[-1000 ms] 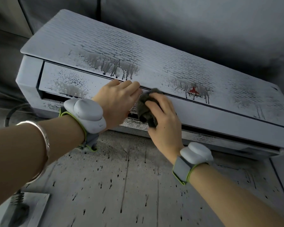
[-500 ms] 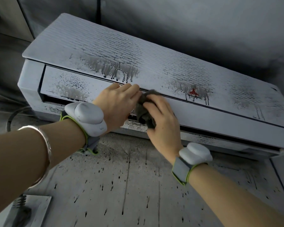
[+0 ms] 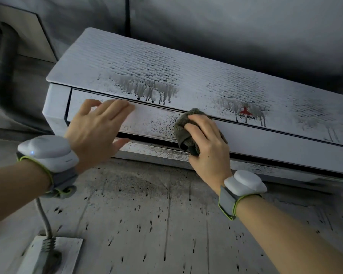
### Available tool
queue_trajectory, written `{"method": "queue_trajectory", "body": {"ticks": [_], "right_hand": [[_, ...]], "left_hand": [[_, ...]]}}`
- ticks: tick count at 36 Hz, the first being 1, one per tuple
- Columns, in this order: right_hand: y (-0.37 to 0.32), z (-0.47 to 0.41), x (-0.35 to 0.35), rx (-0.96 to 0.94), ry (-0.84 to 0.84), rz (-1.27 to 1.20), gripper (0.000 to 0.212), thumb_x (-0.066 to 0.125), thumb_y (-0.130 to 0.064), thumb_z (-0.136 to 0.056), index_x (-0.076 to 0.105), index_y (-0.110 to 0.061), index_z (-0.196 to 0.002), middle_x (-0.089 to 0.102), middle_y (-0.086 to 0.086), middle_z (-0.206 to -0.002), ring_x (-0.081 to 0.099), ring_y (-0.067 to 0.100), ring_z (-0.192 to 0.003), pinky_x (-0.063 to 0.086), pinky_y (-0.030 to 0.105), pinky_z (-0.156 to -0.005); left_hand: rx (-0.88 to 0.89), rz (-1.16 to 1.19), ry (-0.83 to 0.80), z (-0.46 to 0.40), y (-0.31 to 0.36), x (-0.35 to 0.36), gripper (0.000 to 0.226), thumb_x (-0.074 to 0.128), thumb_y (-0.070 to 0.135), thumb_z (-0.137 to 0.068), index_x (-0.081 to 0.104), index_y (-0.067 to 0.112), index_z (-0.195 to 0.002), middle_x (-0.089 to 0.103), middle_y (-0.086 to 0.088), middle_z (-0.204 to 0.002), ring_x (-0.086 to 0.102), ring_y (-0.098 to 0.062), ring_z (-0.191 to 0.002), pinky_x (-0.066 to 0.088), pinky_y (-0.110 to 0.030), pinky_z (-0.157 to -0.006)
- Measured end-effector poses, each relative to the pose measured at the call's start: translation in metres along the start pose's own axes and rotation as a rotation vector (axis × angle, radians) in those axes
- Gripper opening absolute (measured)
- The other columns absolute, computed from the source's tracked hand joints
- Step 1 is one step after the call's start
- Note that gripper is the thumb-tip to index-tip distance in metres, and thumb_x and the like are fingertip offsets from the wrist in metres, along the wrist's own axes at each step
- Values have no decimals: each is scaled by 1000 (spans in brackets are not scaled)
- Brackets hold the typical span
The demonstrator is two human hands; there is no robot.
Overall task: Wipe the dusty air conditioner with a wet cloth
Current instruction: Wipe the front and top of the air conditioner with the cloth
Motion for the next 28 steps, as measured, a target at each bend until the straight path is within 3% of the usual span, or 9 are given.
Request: {"method": "queue_trajectory", "body": {"ticks": [6,9,15,19,22,28], "right_hand": [[-8,12,2,23,0,-1,52,68,8,-53,63,-3,-104,59,14,-124,41,24,-121,44,33,-94],[-14,27,5,-19,-51,-1,56,71,9,-49,63,-3,-103,59,15,-124,42,26,-122,47,37,-94],[-20,4,6,-28,-32,-50,48,65,7,-55,65,-3,-102,61,13,-121,44,25,-120,48,38,-92],[-25,-16,8,16,1,-63,46,61,1,-57,64,-4,-103,61,12,-121,50,29,-119,50,38,-91],[-29,-6,12,30,-5,-83,46,65,4,-57,64,-2,-103,59,14,-123,48,30,-121,46,37,-94],[-25,27,10,-156,-128,-49,39,56,-1,-66,65,-2,-104,59,15,-125,41,25,-124,46,45,-98]], "left_hand": [[78,14,37,-5,-7,-1,62,84,23,-60,62,2,-115,66,-11,-107,67,-30,-90,32,-37,-86],[135,-4,31,-6,-11,-2,60,84,20,-59,64,2,-113,66,-11,-105,68,-30,-87,40,-39,-85],[187,-24,17,-13,-16,-2,58,87,20,-55,66,2,-105,67,-10,-96,67,-29,-80,33,-34,-81],[206,-14,17,-13,-14,-1,57,87,21,-55,67,2,-105,67,-9,-95,67,-29,-79,45,-37,-79],[210,-24,23,-13,-16,-2,57,87,20,-55,67,2,-104,67,-10,-95,67,-29,-78,39,-36,-79],[224,-41,3,-14,-15,-6,58,88,22,-54,66,1,-104,66,-10,-94,67,-30,-76,50,-38,-72]]}}
Point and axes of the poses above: each hand's wrist, its own z-axis away from the middle knuckle, its own x-axis out of the palm, y = z × x, the point moved 2 cm from there along -z, towards the middle knuckle
